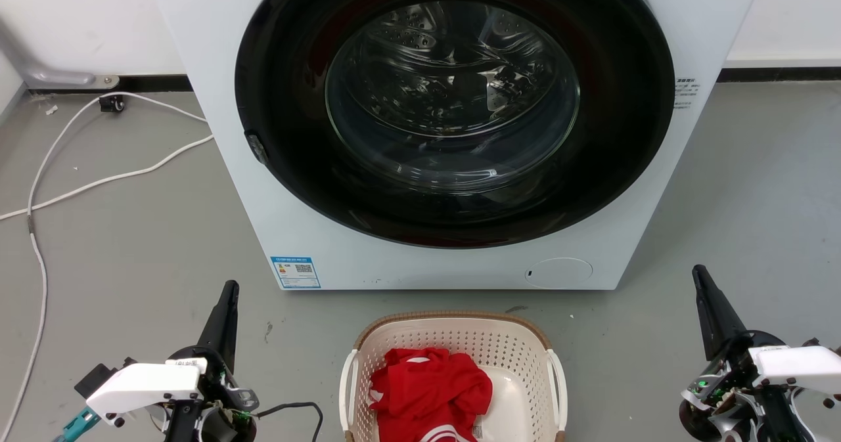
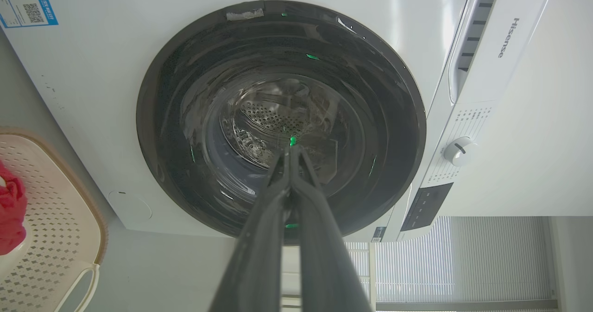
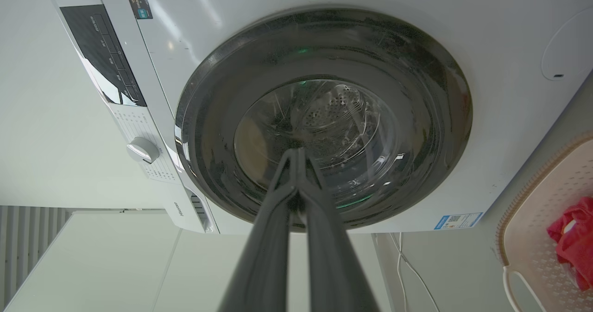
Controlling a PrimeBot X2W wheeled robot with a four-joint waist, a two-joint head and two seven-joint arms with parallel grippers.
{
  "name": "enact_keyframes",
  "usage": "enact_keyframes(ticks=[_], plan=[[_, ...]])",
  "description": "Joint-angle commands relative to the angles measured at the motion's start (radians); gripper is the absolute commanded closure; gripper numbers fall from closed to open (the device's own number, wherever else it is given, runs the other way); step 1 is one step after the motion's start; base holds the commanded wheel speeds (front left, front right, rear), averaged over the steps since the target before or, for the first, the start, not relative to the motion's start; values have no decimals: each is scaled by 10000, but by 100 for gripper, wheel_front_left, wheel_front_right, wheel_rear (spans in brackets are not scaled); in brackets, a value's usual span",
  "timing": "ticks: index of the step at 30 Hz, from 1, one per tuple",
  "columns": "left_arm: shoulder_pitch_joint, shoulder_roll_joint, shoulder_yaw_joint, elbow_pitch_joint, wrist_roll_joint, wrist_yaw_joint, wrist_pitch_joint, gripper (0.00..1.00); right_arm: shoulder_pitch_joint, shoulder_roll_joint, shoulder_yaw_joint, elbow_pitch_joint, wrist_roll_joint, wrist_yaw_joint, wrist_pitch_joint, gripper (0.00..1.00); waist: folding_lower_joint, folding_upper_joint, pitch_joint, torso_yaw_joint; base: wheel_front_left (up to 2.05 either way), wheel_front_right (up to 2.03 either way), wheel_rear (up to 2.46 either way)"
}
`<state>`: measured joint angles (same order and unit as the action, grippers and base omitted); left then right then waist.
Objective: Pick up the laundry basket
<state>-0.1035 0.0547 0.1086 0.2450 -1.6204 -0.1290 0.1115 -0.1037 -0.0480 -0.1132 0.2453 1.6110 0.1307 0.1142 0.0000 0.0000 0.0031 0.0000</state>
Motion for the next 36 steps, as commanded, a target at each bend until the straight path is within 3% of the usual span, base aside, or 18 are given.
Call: enact_keyframes(ticks=[1, 21, 22, 36], plan=[[-111, -11, 35, 14, 76, -33, 15, 100, -115, -41, -9, 7, 43, 0, 26, 100, 0, 0, 0, 0, 0, 0, 0], [0, -13, 13, 1, 30, 0, -3, 100, 1, 0, 1, -1, -2, 0, -6, 100, 0, 0, 0, 0, 0, 0, 0], [39, -23, 1, 59, 29, 0, -12, 0, 44, 9, 9, 57, -9, 0, -13, 0, 0, 0, 0, 0, 0, 0, 0], [598, -75, -136, 84, 269, 7, -540, 0, 555, 28, 258, 83, -397, 0, -550, 0, 0, 0, 12, -5, 0, 0, 0]])
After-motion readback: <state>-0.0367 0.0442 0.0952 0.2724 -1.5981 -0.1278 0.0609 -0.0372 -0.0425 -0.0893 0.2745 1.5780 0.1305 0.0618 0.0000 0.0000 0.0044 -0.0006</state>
